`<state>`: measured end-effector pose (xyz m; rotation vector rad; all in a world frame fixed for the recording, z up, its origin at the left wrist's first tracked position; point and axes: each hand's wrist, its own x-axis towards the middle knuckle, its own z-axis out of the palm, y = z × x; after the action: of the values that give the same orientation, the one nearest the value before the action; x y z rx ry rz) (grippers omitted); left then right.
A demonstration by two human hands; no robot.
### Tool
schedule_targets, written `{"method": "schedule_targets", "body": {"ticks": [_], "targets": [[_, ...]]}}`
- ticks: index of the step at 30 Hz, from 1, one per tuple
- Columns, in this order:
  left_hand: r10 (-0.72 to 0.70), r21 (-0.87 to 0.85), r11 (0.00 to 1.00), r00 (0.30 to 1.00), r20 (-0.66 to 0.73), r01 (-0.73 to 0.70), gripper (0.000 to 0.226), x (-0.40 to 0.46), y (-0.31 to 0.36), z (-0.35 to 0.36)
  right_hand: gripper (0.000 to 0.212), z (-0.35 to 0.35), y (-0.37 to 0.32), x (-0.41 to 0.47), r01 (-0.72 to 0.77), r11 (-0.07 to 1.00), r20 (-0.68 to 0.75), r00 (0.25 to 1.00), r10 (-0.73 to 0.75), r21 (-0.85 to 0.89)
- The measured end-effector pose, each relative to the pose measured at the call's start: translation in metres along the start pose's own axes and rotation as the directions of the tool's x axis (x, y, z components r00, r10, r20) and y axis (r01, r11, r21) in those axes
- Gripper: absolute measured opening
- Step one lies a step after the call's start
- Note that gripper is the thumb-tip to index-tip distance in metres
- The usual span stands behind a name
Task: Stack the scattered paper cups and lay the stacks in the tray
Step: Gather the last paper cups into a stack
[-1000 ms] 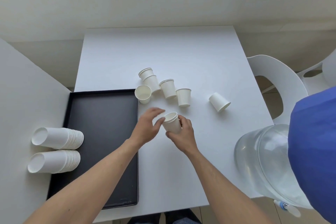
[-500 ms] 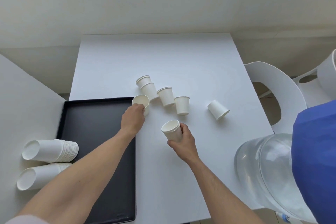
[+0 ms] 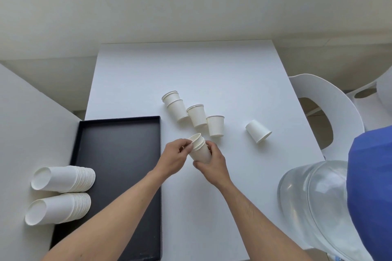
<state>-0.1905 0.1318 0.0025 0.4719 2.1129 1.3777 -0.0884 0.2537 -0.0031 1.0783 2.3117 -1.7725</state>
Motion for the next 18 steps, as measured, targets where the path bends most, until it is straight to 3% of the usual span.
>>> {"method": "schedule_targets", "body": {"ticks": [3,5,8,11,15,18], "targets": [[-0.002,-0.021,1.000,0.991,0.136,0.005,0.019,0.002,-0.001,0.002,0.061,-0.001,-0.002,0.003,-0.012,1.000,-0.011,1.000,0.012,0.016],[0.021,-0.028,0.999,0.990,0.139,-0.017,0.019,0.003,-0.002,0.004,0.061,-0.002,-0.002,0.005,-0.024,0.999,-0.012,1.000,0.024,0.032],[0.091,0.109,0.990,0.995,-0.044,-0.086,0.020,0.014,-0.004,0.005,0.062,-0.004,-0.003,0.011,-0.036,0.998,-0.026,0.999,0.037,0.054],[0.119,0.243,0.968,0.960,-0.252,-0.056,0.020,0.040,-0.004,-0.009,0.062,-0.005,-0.002,0.016,-0.043,0.997,-0.047,0.998,0.046,0.056],[-0.003,0.310,0.943,0.935,-0.354,0.120,0.054,0.092,0.002,-0.041,0.062,-0.006,0.003,0.020,-0.050,0.997,-0.042,0.998,0.053,0.056],[-0.133,0.375,0.890,0.933,-0.334,0.261,0.086,0.128,0.007,-0.058,0.060,-0.006,0.007,0.024,-0.051,0.997,-0.042,0.998,0.054,0.064]]}}
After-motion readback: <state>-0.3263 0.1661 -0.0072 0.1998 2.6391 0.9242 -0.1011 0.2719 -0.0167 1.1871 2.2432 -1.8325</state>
